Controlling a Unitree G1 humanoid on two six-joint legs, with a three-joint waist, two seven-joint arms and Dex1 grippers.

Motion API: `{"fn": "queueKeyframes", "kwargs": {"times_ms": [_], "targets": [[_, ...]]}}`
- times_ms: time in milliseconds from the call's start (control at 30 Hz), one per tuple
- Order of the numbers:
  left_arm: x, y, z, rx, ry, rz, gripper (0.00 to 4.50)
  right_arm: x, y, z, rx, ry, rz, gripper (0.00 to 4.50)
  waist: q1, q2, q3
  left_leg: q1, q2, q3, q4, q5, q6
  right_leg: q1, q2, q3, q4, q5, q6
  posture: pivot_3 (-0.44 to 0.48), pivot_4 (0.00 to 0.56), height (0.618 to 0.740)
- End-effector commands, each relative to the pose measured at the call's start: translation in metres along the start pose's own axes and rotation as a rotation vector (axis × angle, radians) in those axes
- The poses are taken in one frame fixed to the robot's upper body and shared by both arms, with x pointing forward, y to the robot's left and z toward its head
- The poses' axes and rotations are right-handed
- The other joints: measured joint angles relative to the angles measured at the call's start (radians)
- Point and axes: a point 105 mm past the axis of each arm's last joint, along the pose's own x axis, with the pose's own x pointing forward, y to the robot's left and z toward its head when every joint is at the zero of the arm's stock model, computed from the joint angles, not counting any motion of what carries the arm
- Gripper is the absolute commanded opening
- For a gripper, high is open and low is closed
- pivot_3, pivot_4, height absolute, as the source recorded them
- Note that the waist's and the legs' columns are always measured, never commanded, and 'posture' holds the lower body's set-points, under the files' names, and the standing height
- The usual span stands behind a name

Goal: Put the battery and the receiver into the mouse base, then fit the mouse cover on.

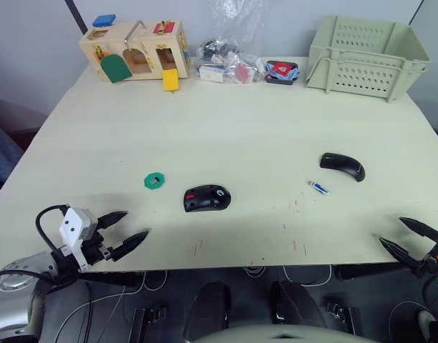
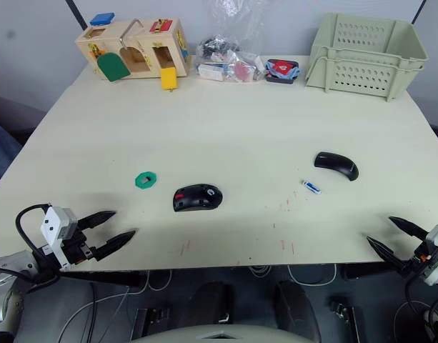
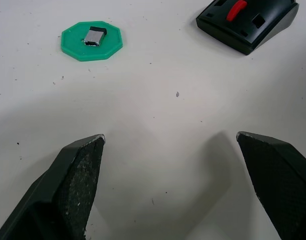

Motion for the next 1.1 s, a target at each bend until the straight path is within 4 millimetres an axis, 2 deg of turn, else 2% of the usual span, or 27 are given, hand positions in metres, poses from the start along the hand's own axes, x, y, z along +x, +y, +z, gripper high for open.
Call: {"fn": "queueKeyframes", "kwargs": {"times_ms": [33,300,533,633,867,967,1100], "targets": [[-0.007,0.003,0.015,0.056,-0.023,0.022,4.5,-0.004,-0.01,0.011,-0.058,-0.038,-0.014,4.43,0.0,0.0,0.0,0.0,0.0,0.0,0.0,0.0,0.0,0.0,0.0,0.0,0.0,0.0,0.0,0.0,0.15,0.74],[-0.006,-0.005,0.023,0.064,-0.029,0.014,4.5,0.002,-0.013,0.009,-0.073,-0.059,0.006,4.43,0.001,0.0,0.001,0.0,0.0,0.0,0.0,0.0,0.0,0.0,0.0,0.0,0.0,0.0,0.0,0.0,0.15,0.74],[0.002,-0.01,0.031,0.088,-0.042,-0.006,4.5,0.007,-0.008,0.012,-0.075,-0.078,0.06,4.43,0.0,0.0,0.001,0.0,-0.001,0.001,-0.001,0.0,0.0,0.0,0.0,0.001,0.0,0.0,0.0,0.0,0.15,0.74],[0.007,-0.01,0.037,0.092,-0.057,-0.036,4.5,0.014,-0.001,0.018,-0.077,-0.097,0.109,4.43,0.0,0.0,0.001,0.001,-0.002,0.001,-0.001,0.0,0.0,0.0,0.0,0.001,0.0,0.0,0.0,0.0,0.15,0.74],[0.031,-0.015,0.059,0.189,-0.058,-0.24,4.5,0.035,0.028,0.038,-0.068,-0.168,0.327,4.43,0.001,0.001,0.001,0.001,-0.003,0.001,0.0,0.0,0.0,0.0,0.001,0.001,0.001,0.0,0.0,0.0,0.15,0.74],[0.036,-0.015,0.063,0.216,-0.055,-0.29,4.5,0.039,0.034,0.043,-0.067,-0.178,0.367,4.43,-0.001,0.001,0.001,0.001,-0.003,0.002,-0.001,0.0,0.0,0.0,0.001,0.001,0.001,0.0,0.0,0.0,0.15,0.74],[0.053,-0.019,0.077,0.301,-0.051,-0.432,4.5,0.049,0.048,0.057,-0.077,-0.212,0.456,4.43,0.0,0.0,0.001,0.0,-0.003,0.006,-0.001,0.0,0.0,0.0,0.002,0.0,0.0,0.0,0.0,0.0,0.15,0.74]]}}
